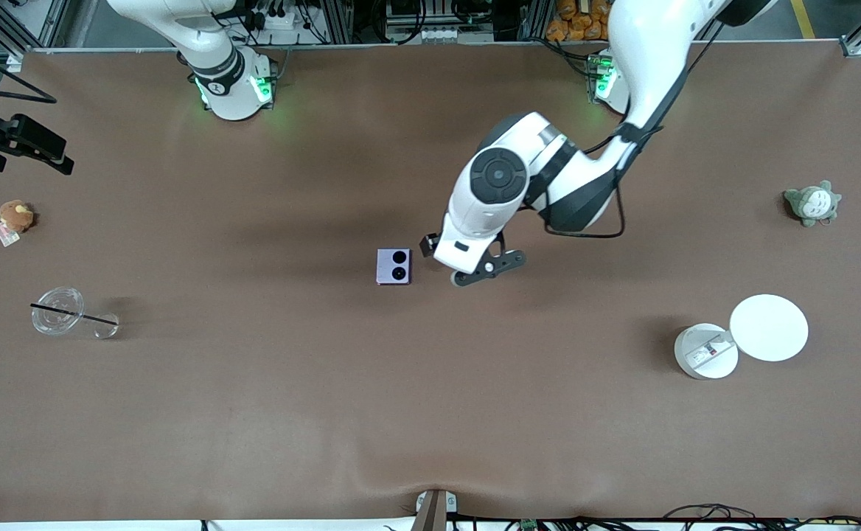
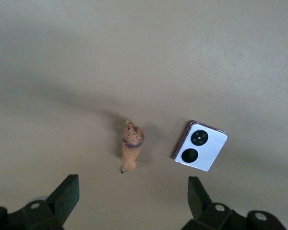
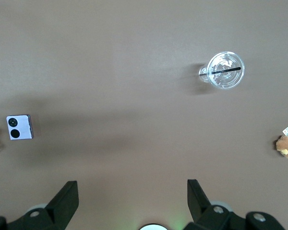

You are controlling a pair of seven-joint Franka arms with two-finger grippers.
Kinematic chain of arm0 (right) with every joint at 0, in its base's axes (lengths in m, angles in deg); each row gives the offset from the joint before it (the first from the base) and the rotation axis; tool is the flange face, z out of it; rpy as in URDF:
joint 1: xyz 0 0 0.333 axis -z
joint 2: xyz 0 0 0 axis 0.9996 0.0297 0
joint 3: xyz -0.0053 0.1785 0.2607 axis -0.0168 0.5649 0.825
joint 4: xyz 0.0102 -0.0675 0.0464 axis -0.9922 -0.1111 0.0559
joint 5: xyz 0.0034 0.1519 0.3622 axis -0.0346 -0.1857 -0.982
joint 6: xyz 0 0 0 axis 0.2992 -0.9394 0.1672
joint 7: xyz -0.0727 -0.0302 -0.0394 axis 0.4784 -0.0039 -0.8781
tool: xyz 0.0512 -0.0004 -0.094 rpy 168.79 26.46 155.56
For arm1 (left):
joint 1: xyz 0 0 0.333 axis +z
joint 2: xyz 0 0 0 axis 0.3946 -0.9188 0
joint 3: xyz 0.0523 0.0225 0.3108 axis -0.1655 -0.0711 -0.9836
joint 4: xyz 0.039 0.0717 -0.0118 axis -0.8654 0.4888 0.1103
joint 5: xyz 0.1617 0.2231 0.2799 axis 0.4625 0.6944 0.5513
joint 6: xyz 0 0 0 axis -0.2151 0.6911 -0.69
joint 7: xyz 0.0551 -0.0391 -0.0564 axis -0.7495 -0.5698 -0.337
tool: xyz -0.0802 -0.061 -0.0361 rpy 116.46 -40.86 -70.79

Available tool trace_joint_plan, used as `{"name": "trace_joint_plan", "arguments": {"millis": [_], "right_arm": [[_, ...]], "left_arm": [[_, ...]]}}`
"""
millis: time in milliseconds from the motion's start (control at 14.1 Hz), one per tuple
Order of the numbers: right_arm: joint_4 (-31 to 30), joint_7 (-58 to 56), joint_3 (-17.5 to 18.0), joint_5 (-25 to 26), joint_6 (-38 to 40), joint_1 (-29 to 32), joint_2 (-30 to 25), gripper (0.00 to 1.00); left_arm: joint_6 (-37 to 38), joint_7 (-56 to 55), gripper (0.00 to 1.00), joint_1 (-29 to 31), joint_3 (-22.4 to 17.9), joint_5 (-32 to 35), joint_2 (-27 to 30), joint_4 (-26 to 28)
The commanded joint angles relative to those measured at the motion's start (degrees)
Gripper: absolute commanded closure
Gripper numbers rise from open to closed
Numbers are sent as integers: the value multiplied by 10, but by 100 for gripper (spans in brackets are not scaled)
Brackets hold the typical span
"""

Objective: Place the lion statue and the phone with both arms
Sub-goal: 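Reach the left gripper to the brown lion figurine and grasp it, then carry the lion with the left gripper toward the white lamp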

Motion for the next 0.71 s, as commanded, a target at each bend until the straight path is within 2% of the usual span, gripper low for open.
{"name": "trace_joint_plan", "arguments": {"millis": [0, 142, 637], "right_arm": [[13, -5, -1, 0, 9, 0, 7, 0], [12, -5, -1, 0, 9, 0, 7, 0], [13, -5, -1, 0, 10, 0, 7, 0]], "left_arm": [[-10, -46, 0, -65, -48, 41, -30, -21], [-11, -50, 0, -84, -62, 64, -47, -20], [-43, -50, 1, -91, -62, 96, -94, -18]]}}
